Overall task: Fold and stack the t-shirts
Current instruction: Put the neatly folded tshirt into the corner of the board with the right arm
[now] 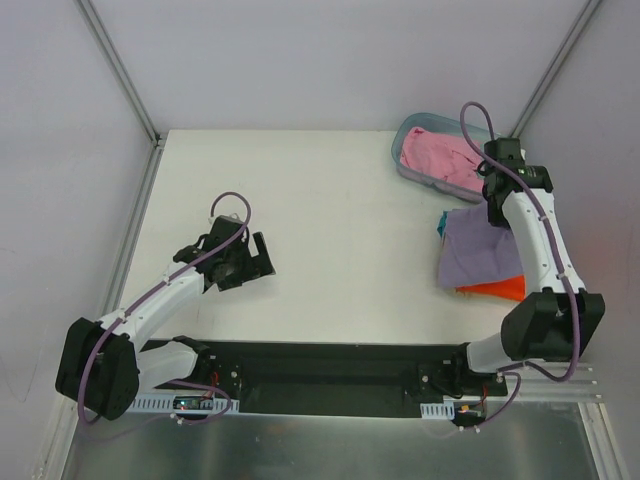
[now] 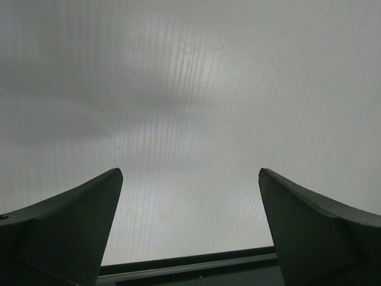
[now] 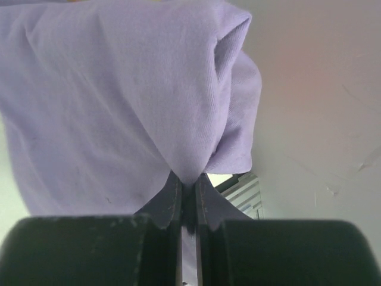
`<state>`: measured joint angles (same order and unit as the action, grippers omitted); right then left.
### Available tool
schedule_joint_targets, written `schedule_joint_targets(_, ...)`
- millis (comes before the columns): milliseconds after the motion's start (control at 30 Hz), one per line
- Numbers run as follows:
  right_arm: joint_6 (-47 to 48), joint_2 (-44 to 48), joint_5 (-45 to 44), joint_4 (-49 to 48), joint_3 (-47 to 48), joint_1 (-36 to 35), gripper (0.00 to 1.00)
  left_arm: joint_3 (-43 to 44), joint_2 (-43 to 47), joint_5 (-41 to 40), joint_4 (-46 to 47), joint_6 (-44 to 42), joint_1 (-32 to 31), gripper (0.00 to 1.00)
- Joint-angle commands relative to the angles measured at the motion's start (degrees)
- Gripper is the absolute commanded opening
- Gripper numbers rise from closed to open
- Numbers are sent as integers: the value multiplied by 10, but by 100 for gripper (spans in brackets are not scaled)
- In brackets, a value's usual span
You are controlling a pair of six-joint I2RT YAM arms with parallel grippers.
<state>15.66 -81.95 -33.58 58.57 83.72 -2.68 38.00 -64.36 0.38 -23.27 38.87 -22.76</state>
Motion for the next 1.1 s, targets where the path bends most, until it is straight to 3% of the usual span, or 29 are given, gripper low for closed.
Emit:
schedule_joint_targets(0,37,-28,7,-51,-4,60,1,20,-3,27,-3,-25,8,99)
schedule_joint_targets(433,48,-111,62,-95,-16,166,1,16,4,48,3,-35,8,99)
schedule_joint_targets(533,39,-132,56,-89,-19,176,6,14,9,49,3,-35,8,99)
schedule_joint_targets(567,33,-137,59,-86,-17,178,9,13,12,48,3,-35,8,99)
schedule_joint_targets(633,15,-154,62,-65,-7,183,36,13,13,47,3,-35,8,99)
schedule_joint_targets(667,8,-161,58,-53,0,184,62,12,14,45,3,-35,8,99)
schedule_joint_targets(767,-19,-186,26,-11,32,184,95,12,13,48,4,-35,8,99)
schedule_joint_targets(800,-23,-184,24,-6,35,184,99,12,12,48,3,-35,8,99)
schedule_joint_targets(967,-52,-126,53,-27,34,183,97,12,15,47,3,-37,8,99)
schedule_joint_targets(1067,-69,-70,119,-73,1,184,97,15,17,45,3,-40,8,99)
